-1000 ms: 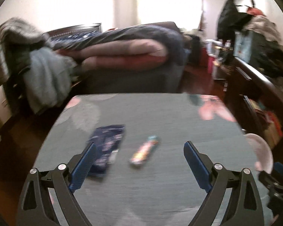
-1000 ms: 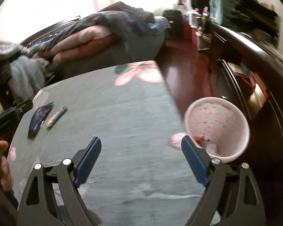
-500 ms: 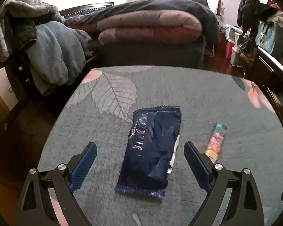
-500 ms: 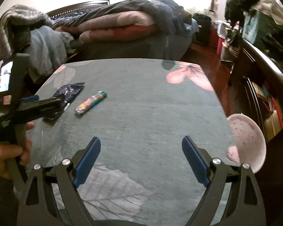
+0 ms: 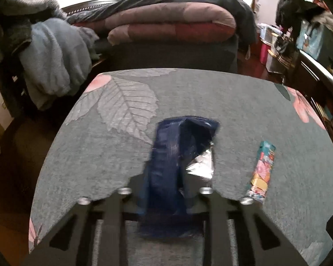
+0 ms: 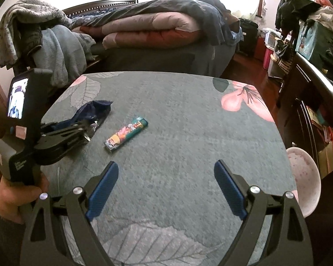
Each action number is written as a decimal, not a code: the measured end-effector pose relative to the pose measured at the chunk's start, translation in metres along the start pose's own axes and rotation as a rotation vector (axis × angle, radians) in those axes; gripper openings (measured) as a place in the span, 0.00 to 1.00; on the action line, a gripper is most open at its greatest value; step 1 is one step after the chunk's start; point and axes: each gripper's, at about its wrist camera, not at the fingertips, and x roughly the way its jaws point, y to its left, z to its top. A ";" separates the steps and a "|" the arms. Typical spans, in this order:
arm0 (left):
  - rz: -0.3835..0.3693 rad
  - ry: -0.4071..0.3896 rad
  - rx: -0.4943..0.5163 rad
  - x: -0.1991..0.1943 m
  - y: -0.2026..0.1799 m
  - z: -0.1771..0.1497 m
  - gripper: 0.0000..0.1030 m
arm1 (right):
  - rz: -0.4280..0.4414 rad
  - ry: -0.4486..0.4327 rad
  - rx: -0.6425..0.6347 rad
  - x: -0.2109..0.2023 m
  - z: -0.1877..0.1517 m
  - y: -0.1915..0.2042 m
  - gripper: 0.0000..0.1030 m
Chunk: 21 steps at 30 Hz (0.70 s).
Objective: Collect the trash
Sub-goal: 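Grasp the dark blue wrapper with the left tool, then grasp the colourful tube with the right tool while the left tool holds the wrapper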
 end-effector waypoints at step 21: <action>-0.037 -0.142 -0.177 -0.068 0.075 -0.007 0.17 | 0.075 0.127 0.079 0.091 0.035 0.059 0.85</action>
